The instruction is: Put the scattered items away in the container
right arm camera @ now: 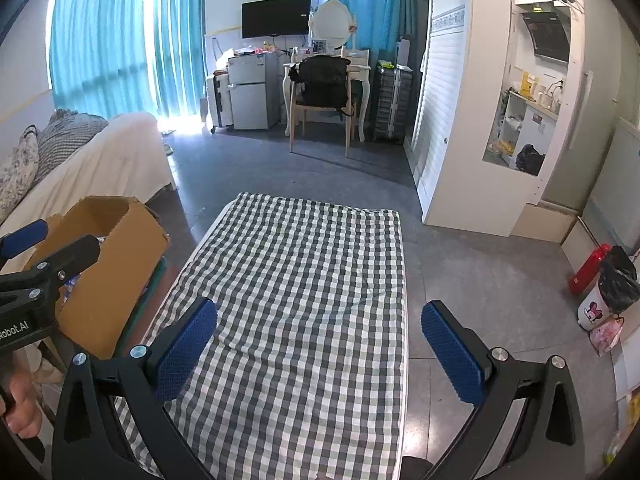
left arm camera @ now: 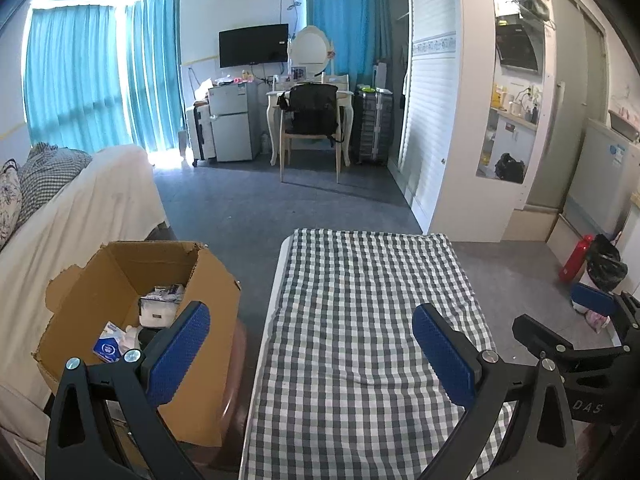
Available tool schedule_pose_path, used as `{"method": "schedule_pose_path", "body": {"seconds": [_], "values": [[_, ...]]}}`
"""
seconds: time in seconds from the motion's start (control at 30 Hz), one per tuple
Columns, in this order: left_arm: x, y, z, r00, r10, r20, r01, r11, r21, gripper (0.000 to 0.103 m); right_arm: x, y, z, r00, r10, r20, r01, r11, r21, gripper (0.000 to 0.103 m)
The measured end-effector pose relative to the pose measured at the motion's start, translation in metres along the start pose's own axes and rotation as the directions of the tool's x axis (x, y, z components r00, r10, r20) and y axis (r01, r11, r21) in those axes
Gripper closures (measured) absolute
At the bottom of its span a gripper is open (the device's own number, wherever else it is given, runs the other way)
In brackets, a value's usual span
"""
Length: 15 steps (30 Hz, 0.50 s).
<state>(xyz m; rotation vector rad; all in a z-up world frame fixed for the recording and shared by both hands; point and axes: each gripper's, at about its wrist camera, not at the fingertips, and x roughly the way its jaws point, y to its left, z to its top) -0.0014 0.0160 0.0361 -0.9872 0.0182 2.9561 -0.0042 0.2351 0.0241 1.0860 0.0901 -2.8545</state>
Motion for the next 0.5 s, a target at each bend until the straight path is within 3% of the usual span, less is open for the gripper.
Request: {"method": "schedule_pose_path", "body": {"seconds": [0.5], "values": [[0.0034, 0.0011, -0.0037, 1.000, 0.007, -0.005, -0.007, 1.000, 0.004, 0.000, 0.0032, 0.0024, -0.0051, 1.000, 0.001, -0.007, -0.001, 1.000, 0.000, 0.000]]}}
